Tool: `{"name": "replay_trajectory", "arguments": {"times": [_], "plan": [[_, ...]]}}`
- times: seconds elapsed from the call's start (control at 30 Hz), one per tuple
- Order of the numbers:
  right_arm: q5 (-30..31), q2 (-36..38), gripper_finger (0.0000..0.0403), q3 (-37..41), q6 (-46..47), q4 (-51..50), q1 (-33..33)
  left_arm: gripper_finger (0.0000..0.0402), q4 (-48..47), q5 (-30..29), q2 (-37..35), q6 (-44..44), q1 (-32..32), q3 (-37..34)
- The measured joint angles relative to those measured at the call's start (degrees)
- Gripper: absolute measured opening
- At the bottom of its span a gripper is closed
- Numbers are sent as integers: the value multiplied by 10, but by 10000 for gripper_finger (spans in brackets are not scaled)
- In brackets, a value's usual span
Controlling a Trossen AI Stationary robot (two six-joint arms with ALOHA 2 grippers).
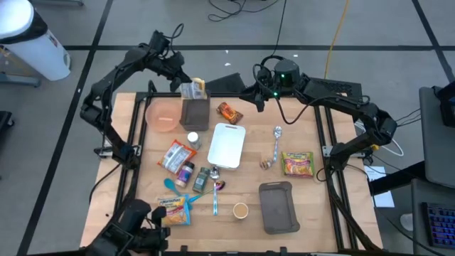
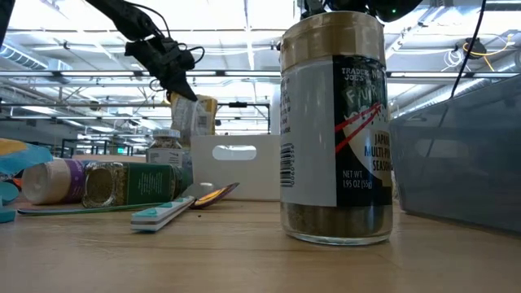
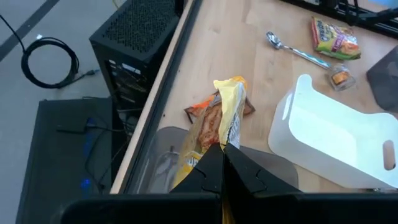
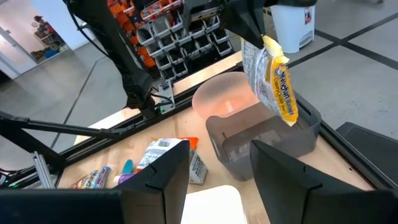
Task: Pick & Place Food Item
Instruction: Put the yellow noodle pack into the top black bin
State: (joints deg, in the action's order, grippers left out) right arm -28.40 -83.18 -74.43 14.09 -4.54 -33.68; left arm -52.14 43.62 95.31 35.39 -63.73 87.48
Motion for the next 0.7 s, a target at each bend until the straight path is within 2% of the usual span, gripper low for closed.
{"name": "replay_trajectory", "arguments": {"times": [0.3,0.7], "plan": [[1,0,160,0,-1,0,-9,1,2,49,45,-25,-12,0],[1,0,160,0,-2,0,-16,2,42,42,54,-24,-10,0]]}}
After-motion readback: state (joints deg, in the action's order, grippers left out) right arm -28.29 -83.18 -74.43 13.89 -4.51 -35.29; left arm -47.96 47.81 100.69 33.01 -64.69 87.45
